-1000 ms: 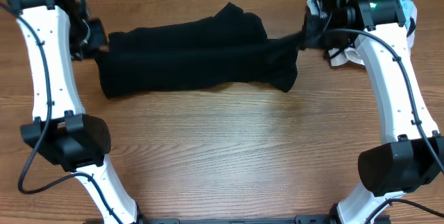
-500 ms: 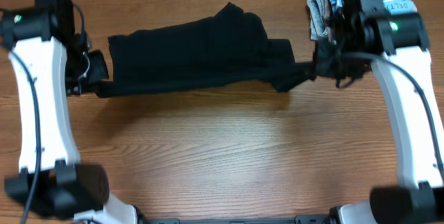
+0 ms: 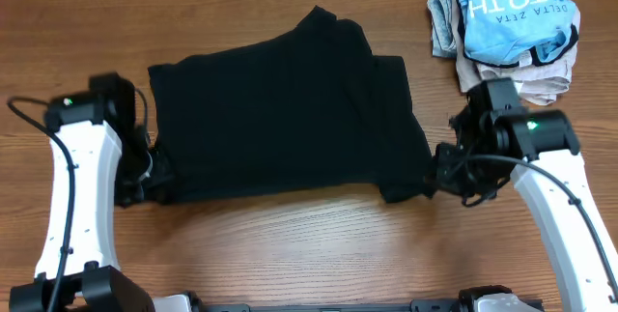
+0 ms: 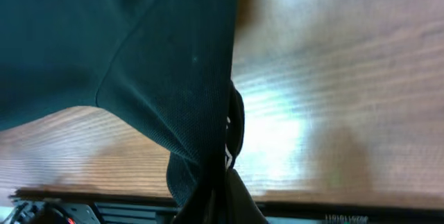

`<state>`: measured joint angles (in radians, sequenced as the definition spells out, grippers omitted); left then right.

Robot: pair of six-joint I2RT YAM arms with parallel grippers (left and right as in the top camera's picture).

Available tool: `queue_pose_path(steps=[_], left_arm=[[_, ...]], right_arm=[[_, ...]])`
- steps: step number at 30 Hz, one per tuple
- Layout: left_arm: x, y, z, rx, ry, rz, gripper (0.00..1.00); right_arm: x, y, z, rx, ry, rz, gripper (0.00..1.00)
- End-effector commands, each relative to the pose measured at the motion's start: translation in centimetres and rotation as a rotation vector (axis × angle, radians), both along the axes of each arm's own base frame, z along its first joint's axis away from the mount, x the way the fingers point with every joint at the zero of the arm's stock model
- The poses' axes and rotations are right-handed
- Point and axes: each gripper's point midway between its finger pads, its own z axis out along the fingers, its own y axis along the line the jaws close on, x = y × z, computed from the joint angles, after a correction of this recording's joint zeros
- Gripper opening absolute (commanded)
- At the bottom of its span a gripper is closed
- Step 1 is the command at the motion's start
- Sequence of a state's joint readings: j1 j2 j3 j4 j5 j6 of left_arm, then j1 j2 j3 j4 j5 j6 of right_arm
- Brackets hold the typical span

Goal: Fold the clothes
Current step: 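Lower the stretched t-shirt onto the table with both grippers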

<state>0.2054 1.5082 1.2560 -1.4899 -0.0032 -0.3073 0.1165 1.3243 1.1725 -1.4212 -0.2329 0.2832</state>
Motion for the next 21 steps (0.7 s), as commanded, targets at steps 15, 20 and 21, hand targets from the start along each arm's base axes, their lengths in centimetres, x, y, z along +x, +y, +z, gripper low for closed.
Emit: queue_pose_path(steps=[15, 20, 21], left_arm=[[1.9, 0.2, -3.2, 0.019, -0.116, 0.147, 0.04], [4.6, 0.9, -3.7, 0.037, -0.232, 0.157, 0.04], [5.3, 1.0, -3.8, 0.041, -0.261, 0.157, 0.04]], right_arm=[[6.6, 1.1, 0.2, 0.051, -0.298, 0.058, 0.04], [9.9, 1.9, -0.8, 0.063, -0.362, 0.09, 0.04], [10.6, 2.0, -1.1, 0.064, -0.373, 0.093, 0.04]])
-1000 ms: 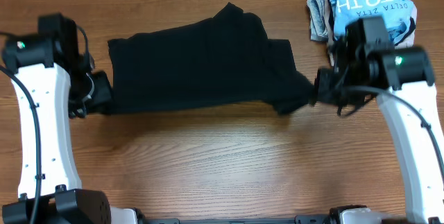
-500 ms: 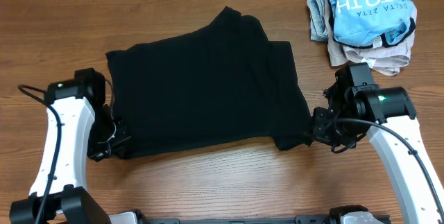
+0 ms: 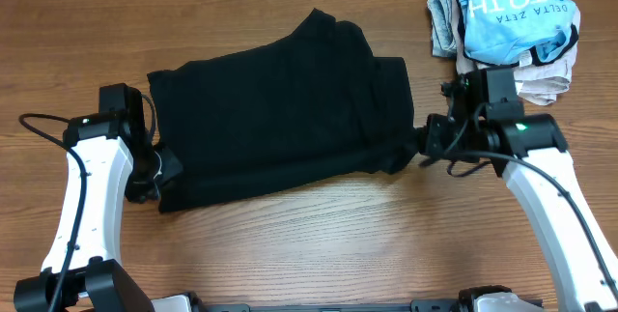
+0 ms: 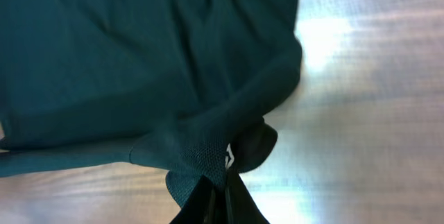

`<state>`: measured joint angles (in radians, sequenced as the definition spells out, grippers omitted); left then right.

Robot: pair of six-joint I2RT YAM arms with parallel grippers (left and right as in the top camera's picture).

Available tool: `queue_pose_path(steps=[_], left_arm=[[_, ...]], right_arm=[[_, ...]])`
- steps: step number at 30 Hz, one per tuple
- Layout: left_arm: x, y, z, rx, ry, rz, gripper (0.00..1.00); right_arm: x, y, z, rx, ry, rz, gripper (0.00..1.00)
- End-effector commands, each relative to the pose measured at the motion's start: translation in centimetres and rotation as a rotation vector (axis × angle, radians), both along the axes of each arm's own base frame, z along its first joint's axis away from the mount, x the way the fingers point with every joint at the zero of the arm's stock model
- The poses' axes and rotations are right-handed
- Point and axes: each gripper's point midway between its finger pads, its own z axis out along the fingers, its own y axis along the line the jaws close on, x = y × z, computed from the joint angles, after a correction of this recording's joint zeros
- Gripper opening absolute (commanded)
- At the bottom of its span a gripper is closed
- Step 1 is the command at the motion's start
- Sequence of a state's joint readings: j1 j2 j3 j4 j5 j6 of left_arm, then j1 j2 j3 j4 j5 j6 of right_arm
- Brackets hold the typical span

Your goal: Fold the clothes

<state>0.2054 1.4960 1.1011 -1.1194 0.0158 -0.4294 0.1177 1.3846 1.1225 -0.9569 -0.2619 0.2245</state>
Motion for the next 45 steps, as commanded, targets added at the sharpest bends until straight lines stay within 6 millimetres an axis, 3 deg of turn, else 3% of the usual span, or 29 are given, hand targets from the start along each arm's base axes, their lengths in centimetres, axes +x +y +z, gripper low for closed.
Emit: queue_pose_path(steps=[1, 10, 21, 24, 28, 30, 31, 34, 36, 41, 45], left_arm=[[1.1, 0.5, 0.0, 0.012, -0.067, 0.033, 0.04], [4.7, 1.4, -0.9, 0.042, -0.183, 0.033, 0.04], [8.0, 2.4, -3.8, 0.069, -0.219, 0.037, 0.05], [8.4, 2.5, -5.0, 0.066, -0.205, 0.037, 0.14], [9.3, 2.7, -6.3, 0.068, -0.212, 0.037, 0.33], [9.9, 2.9, -6.7, 0.073, -0.224, 0.033, 0.42], [10.1, 3.0, -6.7, 0.078, -0.233, 0.034, 0.48], [11.1, 3.5, -6.3, 0.1, -0.27, 0.02, 0.67], [11.9, 3.6, -5.4, 0.112, -0.291, -0.019, 0.79], [13.0, 3.8, -2.0, 0.128, -0.283, -0.111, 0.97], [13.8, 2.8, 1.7, 0.075, -0.289, -0.175, 1.0]], right_arm=[[1.6, 0.6, -1.0, 0.0, -0.022, 0.038, 0.04], [6.1, 1.2, -3.0, 0.008, -0.105, 0.04, 0.04], [8.6, 1.9, -3.4, -0.006, -0.201, 0.102, 0.05], [8.6, 2.2, -4.6, -0.009, -0.172, 0.111, 0.05], [9.1, 2.8, -6.5, -0.01, -0.152, 0.126, 0.19], [9.5, 3.0, -7.1, -0.011, -0.152, 0.129, 0.39], [9.7, 3.0, -7.3, -0.01, -0.155, 0.129, 0.53], [10.1, 3.0, -6.8, -0.008, -0.172, 0.125, 0.82], [10.6, 2.7, -6.0, -0.008, -0.184, 0.118, 0.87], [12.3, 2.7, -3.0, -0.026, -0.252, 0.154, 0.89], [13.6, 2.1, -0.8, -0.077, -0.298, 0.153, 0.94]])
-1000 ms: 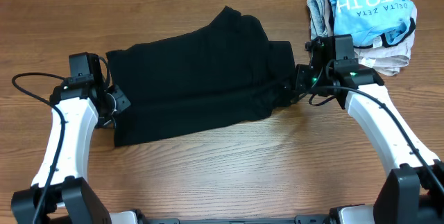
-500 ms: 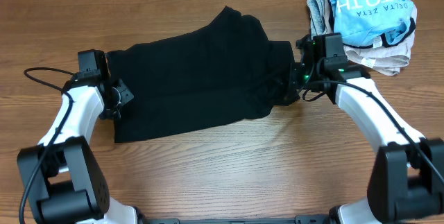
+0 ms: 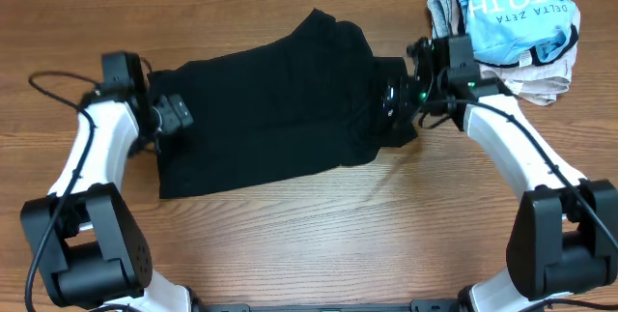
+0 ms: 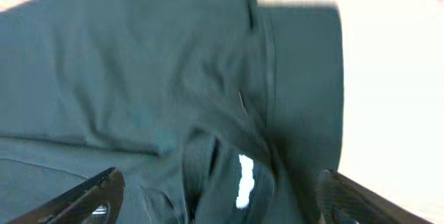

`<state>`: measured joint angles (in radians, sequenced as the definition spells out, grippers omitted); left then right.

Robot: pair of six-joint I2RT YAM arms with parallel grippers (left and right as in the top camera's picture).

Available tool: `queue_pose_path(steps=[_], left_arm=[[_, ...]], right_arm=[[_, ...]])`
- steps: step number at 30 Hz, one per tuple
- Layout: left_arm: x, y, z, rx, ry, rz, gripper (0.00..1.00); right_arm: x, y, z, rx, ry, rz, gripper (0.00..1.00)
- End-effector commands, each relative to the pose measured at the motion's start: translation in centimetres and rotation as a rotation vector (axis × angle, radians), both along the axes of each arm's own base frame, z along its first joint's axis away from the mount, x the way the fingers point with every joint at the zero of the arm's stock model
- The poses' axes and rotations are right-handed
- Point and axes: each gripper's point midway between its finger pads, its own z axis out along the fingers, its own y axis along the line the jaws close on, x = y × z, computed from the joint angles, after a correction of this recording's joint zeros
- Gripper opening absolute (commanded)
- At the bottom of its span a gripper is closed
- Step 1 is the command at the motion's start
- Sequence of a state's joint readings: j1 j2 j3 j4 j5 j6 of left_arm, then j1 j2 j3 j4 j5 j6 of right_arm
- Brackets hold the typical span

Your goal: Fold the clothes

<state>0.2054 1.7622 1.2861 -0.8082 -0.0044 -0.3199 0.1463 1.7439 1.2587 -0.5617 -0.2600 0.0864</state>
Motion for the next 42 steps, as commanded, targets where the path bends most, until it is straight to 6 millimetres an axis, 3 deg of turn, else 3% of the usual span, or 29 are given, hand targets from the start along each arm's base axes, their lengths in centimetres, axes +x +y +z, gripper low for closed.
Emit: queue_pose_path(steps=[1, 5, 8, 11, 17, 22, 26, 30, 35, 42], left_arm=[[2.0, -0.3, 4.1, -0.023, -0.066, -0.081, 1.0], [1.3, -1.7, 7.2, -0.092, -0.042, -0.115, 1.0], [0.8, -3.0, 8.4, -0.133, -0.023, -0.144, 1.0], [0.7, -4.0, 8.4, -0.136, -0.012, -0.169, 1.0], [1.3, -5.8, 8.5, -0.123, -0.023, -0.219, 1.0], [1.5, -6.2, 8.4, -0.091, -0.023, -0.236, 1.0], [1.4, -6.0, 8.4, -0.072, -0.019, -0.233, 1.0], [1.1, -5.2, 8.2, -0.034, 0.002, -0.22, 1.0], [0.6, -4.9, 7.7, -0.014, 0.028, -0.217, 1.0], [-0.3, -3.8, 7.1, 0.042, 0.074, -0.211, 1.0]], right_arm=[[1.9, -0.8, 3.1, -0.052, -0.091, -0.007, 0.95], [2.2, -1.5, 3.2, -0.091, -0.096, -0.023, 0.93], [2.2, -1.5, 1.7, -0.098, -0.062, -0.018, 0.77], [2.4, -1.7, -0.4, -0.104, -0.014, -0.039, 0.59], [2.5, -1.7, -4.7, -0.108, 0.074, -0.057, 0.46], [1.3, -1.9, -8.3, -0.117, 0.184, -0.073, 0.32], [-0.8, -2.4, -10.8, -0.113, 0.326, -0.158, 0.27], [-3.5, -3.4, -12.1, -0.159, 0.456, -0.213, 0.27], [-7.6, -6.0, -12.4, -0.292, 0.618, -0.336, 0.27], [-12.6, -6.8, -11.6, -0.355, 0.822, -0.367, 0.27]])
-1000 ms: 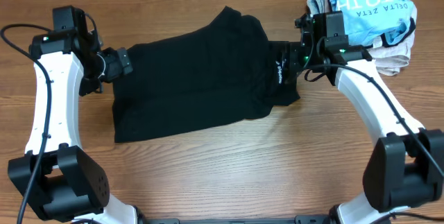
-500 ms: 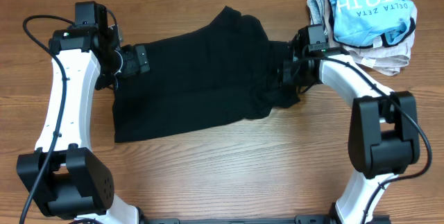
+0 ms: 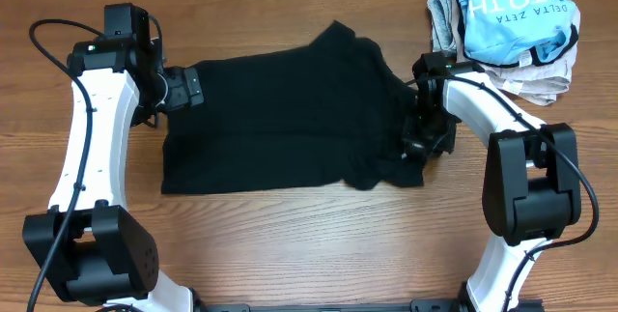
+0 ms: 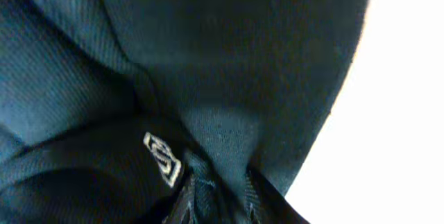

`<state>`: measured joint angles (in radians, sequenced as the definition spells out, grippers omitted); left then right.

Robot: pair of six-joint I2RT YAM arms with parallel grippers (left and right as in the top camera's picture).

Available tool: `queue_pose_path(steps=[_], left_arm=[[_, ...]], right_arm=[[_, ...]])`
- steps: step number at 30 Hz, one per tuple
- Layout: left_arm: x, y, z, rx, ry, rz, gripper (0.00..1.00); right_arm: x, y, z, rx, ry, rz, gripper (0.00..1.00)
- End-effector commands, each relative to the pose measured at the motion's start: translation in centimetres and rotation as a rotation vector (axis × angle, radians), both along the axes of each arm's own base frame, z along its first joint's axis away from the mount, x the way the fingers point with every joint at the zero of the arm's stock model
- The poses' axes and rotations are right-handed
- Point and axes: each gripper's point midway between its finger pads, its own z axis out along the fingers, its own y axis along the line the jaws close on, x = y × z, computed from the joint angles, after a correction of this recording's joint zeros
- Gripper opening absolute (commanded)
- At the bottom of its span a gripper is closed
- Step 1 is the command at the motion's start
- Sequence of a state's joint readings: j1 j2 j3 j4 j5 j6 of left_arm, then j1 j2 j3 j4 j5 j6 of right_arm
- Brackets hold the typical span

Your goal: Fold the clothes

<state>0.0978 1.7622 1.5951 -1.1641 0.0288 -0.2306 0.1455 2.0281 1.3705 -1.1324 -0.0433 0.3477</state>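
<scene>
A black shirt [image 3: 280, 119] lies spread across the middle of the table in the overhead view. My right gripper [image 3: 421, 144] sits at its right edge, low down. In the right wrist view the gripper [image 4: 216, 197] is shut on a bunched fold of the dark cloth, beside a small white logo [image 4: 162, 159]. My left gripper [image 3: 183, 90] rests at the shirt's far left edge. Its fingers merge with the black cloth, so its state is unclear.
A pile of folded clothes [image 3: 507, 27], topped by a light blue printed shirt, sits at the far right corner just beyond the right arm. Bare wooden table [image 3: 290, 244] runs along the near side.
My right gripper was open over the shirt's far right part. Now it is nearer, at the right edge, and shut on cloth. The left gripper has shifted slightly farther along the left edge.
Both grippers first held the shirt's near corners at the near edge. Then they were farther in with those corners. Later they were at the far corners, the right one open. Now the right gripper is shut on the right edge.
</scene>
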Motion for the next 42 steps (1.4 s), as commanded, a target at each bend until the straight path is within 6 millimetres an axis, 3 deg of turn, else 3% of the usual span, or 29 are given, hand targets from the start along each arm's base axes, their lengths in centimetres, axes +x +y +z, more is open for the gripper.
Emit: queue_pose_path(steps=[1, 6, 10, 11, 12, 13, 16, 20, 24, 28, 35, 42], left_arm=[[-0.7, 1.1, -0.3, 0.07, 0.03, -0.008, 1.0], [-1.1, 1.7, -0.4, 0.117, 0.051, -0.059, 1.0], [-1.1, 2.3, -0.3, 0.154, 0.058, -0.099, 1.0], [-0.8, 2.1, -0.3, 0.148, 0.045, -0.109, 1.0], [-0.4, 1.7, -0.2, 0.131, 0.025, -0.134, 1.0], [0.2, 0.9, -0.1, 0.096, -0.005, -0.173, 1.0], [1.8, -1.6, 0.8, -0.024, -0.095, -0.272, 1.0], [3.8, -1.7, 2.4, -0.013, -0.185, -0.285, 1.0], [7.0, -0.1, 4.5, 0.036, -0.315, -0.274, 1.0], [10.0, 1.8, 3.7, 0.019, -0.352, -0.246, 1.0], [14.3, 3.0, -1.7, 0.045, -0.331, -0.296, 1.0], [16.6, 3.2, -5.7, 0.085, -0.323, -0.298, 1.0]], right_arm=[[-2.4, -1.6, -0.8, -0.089, 0.099, -0.039, 0.27], [-3.4, -1.4, 0.8, -0.076, 0.122, -0.041, 0.27], [-3.1, -1.2, 4.3, -0.045, 0.04, -0.012, 0.36], [-3.0, -1.1, 5.6, -0.028, 0.008, 0.013, 0.4], [-2.9, -0.8, 7.0, -0.003, -0.017, 0.048, 0.62], [-2.9, -0.5, 8.3, 0.022, -0.037, 0.091, 0.69], [-2.5, -0.4, 12.6, 0.041, -0.09, 0.17, 0.79], [0.2, 0.1, 17.4, 0.053, -0.229, 0.22, 0.84], [4.4, 0.9, 21.6, 0.07, -0.447, 0.252, 0.87], [7.9, 1.5, 25.1, 0.077, -0.638, 0.276, 0.88], [11.3, 2.0, 26.9, 0.077, -0.789, 0.281, 0.86], [12.3, 2.0, 26.0, 0.069, -0.782, 0.279, 0.82]])
